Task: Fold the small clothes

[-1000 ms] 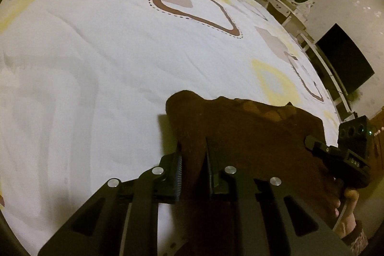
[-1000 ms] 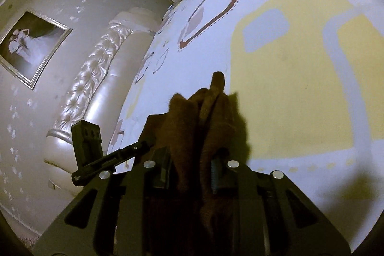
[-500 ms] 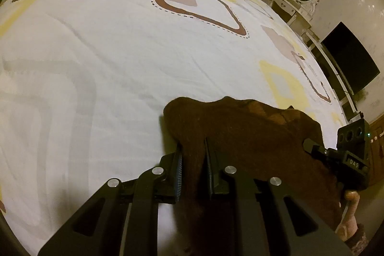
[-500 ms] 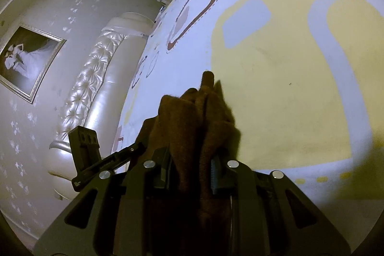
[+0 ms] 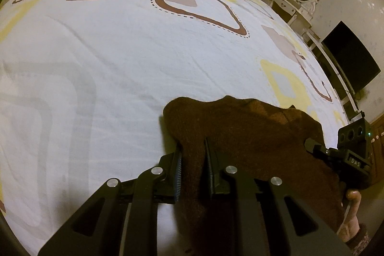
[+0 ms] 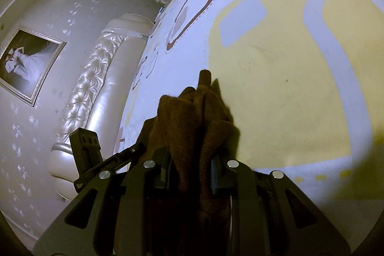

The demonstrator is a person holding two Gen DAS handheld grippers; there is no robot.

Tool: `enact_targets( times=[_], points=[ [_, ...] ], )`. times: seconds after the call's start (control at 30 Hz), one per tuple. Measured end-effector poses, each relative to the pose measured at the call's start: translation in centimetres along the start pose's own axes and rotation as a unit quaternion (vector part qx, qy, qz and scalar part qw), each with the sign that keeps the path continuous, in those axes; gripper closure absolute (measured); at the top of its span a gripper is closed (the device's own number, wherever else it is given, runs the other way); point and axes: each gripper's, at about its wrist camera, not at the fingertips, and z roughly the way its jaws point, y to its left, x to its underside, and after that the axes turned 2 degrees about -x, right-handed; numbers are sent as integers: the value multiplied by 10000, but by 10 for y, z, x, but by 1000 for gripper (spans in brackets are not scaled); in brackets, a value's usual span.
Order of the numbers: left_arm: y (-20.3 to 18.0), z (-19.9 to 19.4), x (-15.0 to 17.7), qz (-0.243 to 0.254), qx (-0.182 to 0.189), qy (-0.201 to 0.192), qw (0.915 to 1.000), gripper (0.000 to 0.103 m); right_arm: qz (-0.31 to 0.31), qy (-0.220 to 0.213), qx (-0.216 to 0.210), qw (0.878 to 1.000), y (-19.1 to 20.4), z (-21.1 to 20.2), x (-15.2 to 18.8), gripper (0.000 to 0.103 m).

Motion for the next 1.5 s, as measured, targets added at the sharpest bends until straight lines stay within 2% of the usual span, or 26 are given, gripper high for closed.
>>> enact_targets(
  times=[0.1, 0.17, 0.2, 0.27, 0.4, 0.47, 0.73, 0.93, 1.13, 1.2, 1.37, 1.43, 1.47, 1.5],
  points=[
    [1, 0, 0, -25, 52, 4, 10000, 83, 53, 7, -30, 10000, 0, 0, 0, 81],
    [4, -2, 0, -75, 166, 17, 9998, 78, 119, 15, -54, 9999, 0, -1, 0, 79],
    [7, -4, 1, -160, 282, 38, 9995, 76, 152, 15, -76, 9999, 0, -3, 1, 76],
    [14, -10, 6, -281, 507, 75, 9983, 65, 212, 4, -99, 9997, 1, -9, 2, 71],
    [21, -31, 29, -297, 767, 57, 9966, 50, 326, -55, -194, 9993, 3, -31, 15, 51],
    [23, -41, 43, -308, 848, 75, 9959, 40, 354, -50, -218, 9991, 3, -45, 26, 47],
    [33, -78, 109, -793, 1347, 299, 9873, 32, 336, 206, -205, 9990, 16, -73, 85, 36],
    [21, -90, 138, -971, 1448, 473, 9836, 32, 304, 401, -236, 9985, 30, -75, 123, 34],
    [19, -90, 143, -1215, 1544, 477, 9794, 32, 351, 454, -337, 9978, 38, -69, 140, 34],
    [22, -89, 142, -1408, 1546, 498, 9766, 35, 409, 403, -373, 9977, 39, -66, 140, 34],
    [25, -83, 144, -1903, 1740, 802, 9628, 65, 699, 301, -604, 9953, 37, -63, 134, 34],
    [22, -83, 147, -1914, 1703, 870, 9627, 72, 721, 308, -607, 9951, 39, -61, 134, 36],
    [20, -83, 148, -1888, 1645, 860, 9643, 76, 721, 308, -566, 9953, 38, -62, 135, 40],
    [19, -83, 149, -1844, 1562, 834, 9668, 80, 748, 330, -521, 9953, 38, -61, 135, 52]
  ],
)
